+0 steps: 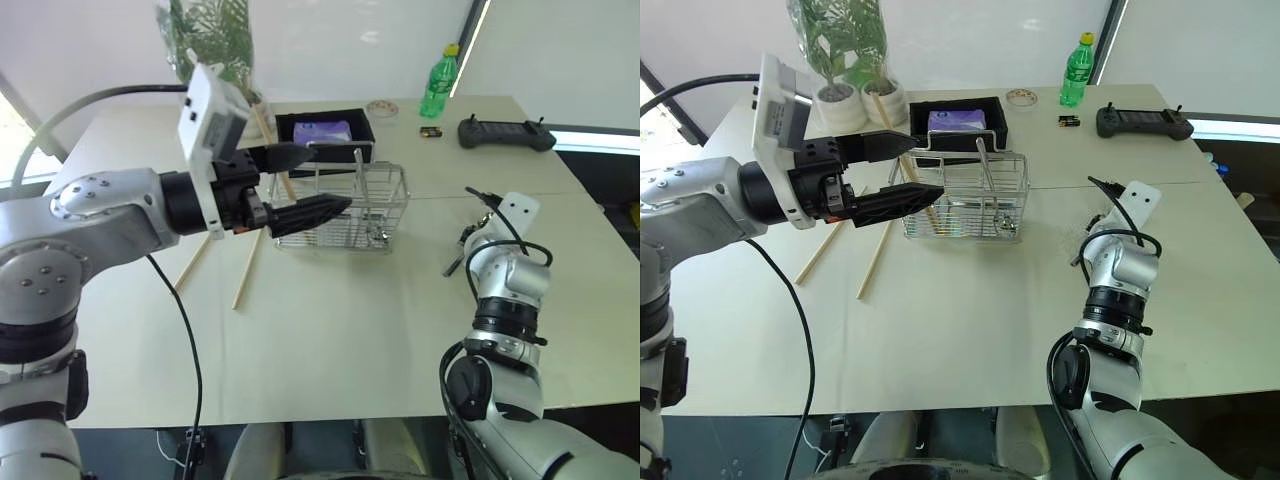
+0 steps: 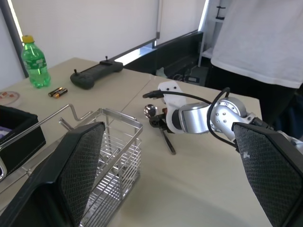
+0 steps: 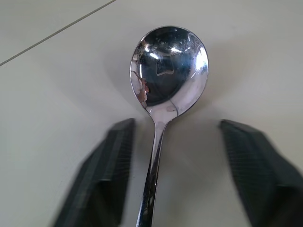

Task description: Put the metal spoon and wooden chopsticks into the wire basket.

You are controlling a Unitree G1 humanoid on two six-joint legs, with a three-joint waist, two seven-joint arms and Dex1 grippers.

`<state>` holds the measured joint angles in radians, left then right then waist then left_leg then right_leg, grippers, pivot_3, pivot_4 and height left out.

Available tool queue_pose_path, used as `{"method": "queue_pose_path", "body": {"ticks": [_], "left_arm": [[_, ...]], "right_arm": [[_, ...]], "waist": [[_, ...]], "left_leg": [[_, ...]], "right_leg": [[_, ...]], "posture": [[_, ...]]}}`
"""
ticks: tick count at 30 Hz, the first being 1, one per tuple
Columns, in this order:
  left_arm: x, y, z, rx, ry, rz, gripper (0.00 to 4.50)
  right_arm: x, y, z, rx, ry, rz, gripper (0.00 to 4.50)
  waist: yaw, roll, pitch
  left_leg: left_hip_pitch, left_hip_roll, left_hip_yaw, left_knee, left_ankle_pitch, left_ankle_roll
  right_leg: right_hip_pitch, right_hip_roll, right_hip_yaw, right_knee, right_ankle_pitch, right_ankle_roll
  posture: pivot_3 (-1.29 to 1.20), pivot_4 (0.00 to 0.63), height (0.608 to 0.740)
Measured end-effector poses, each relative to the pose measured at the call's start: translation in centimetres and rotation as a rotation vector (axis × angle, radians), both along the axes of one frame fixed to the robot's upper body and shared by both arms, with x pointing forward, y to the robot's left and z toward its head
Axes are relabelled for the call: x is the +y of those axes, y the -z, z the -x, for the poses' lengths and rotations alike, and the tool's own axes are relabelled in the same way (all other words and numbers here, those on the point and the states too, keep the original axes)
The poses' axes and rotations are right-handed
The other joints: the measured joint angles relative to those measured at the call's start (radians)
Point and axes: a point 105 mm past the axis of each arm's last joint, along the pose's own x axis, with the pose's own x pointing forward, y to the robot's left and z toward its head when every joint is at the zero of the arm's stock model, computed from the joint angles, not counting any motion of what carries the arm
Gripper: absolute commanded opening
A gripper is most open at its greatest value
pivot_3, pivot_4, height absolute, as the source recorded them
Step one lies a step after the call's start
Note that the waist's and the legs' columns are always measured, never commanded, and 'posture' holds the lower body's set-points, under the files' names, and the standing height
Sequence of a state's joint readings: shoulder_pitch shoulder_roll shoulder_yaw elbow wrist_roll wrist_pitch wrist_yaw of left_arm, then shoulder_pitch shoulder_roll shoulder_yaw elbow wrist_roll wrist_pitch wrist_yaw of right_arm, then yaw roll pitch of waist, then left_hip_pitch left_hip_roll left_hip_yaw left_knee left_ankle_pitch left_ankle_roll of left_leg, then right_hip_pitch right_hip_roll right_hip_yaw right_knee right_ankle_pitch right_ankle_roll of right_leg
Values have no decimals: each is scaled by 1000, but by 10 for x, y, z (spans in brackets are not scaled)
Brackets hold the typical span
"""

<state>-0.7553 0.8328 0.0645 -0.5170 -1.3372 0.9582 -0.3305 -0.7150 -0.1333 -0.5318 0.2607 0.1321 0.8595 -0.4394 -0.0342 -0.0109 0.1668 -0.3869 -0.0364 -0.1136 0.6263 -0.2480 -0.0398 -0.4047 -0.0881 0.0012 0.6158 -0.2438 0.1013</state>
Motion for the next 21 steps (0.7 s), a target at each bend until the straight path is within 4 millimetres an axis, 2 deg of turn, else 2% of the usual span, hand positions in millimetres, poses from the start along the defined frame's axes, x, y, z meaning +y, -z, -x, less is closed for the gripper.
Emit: {"method": "queue_pose_path", "body": {"ticks": [2,12,15,18,19,21], "left_arm": [[0,0,0,0,-2,0,4500],[1,-1,2,-6,15,1,4500],[2,-1,3,-4,22,-6,4500],[5,2,2,4,15,-14,4500],[7,1,2,2,8,-16,4500],[10,2,2,4,-6,-20,4500]], "right_arm": [[1,-1,-1,-3,-3,5,125],[1,-4,-2,-13,2,18,51],[-4,-10,-3,-18,-20,110,51],[-10,-36,-10,-114,-65,238,51],[-11,-51,-14,-168,-94,279,51],[-9,-95,-23,-316,-156,352,51]], "waist": [[-4,0,0],[-8,-2,-1],[-8,0,0],[-8,2,2],[-8,3,3],[-12,5,4]], "left_leg": [[0,0,0,0,0,0],[0,0,-1,0,0,0],[0,0,0,0,0,0],[-1,-1,0,0,0,0],[-1,-1,0,0,0,0],[-1,0,1,-1,0,0]], "right_leg": [[0,0,0,0,1,2],[0,0,0,0,1,2],[0,0,0,0,1,2],[-1,0,1,0,1,2],[-1,0,1,-1,1,3],[-2,0,1,-1,2,3]], "posture": [[0,150,714],[0,150,714],[0,150,714],[0,150,714],[0,150,714],[0,150,714]]}}
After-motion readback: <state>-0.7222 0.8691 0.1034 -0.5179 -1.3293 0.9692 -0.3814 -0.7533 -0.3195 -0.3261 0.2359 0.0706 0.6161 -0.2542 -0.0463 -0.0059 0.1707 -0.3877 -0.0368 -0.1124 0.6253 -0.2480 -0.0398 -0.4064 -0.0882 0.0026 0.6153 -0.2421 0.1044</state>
